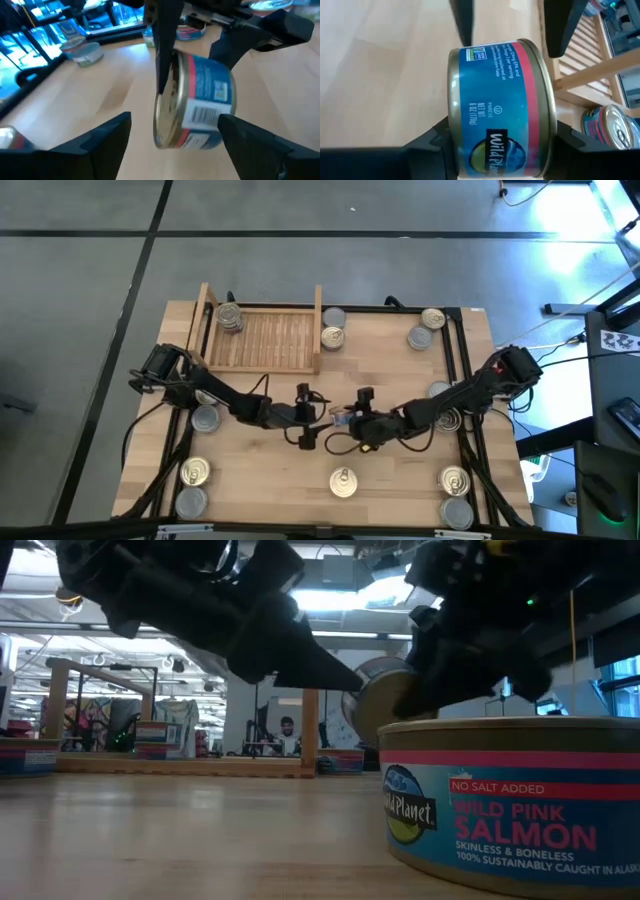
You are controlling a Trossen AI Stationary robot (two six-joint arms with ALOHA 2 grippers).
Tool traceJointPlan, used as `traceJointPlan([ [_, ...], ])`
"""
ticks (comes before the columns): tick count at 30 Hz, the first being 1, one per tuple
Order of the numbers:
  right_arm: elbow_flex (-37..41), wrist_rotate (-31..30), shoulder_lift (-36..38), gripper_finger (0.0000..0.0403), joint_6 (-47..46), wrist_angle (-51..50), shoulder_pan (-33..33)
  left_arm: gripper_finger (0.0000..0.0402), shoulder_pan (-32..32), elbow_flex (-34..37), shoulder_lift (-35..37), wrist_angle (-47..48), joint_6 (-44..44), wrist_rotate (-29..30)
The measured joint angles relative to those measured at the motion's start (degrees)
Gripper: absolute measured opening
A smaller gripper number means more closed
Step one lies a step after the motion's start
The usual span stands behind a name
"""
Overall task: Stack canned seafood by type on shelf
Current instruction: Put the blue tuna can on the shelf
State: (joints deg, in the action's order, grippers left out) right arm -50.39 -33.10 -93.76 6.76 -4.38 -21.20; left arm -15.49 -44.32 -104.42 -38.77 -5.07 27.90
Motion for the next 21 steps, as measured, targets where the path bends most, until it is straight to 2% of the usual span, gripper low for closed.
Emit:
traceJointPlan([
  [9,-0.2,3.2,0.0,0.0189,1.1,9.3,2.2,0.0310,0.0,-0.3,0.1,0.3,-2.5,-0.9],
  [12,-0.1,3.6,0.0,0.0189,1.3,11.0,2.2,0.0299,-0.1,-0.3,0.1,0.0,-2.5,-0.9],
  [15,-0.1,3.7,0.0,0.0189,1.4,11.8,2.3,0.0263,0.0,-0.3,0.1,-0.3,-2.6,-0.8],
  [19,-0.1,4.5,0.0,0.0189,1.3,11.9,2.2,0.0188,-0.2,-0.5,0.1,-0.5,-3.9,-0.6],
  [21,-0.1,5.9,0.0,0.0189,0.8,12.0,2.2,0.0174,-0.3,-0.7,0.1,-0.3,-4.5,-0.1],
])
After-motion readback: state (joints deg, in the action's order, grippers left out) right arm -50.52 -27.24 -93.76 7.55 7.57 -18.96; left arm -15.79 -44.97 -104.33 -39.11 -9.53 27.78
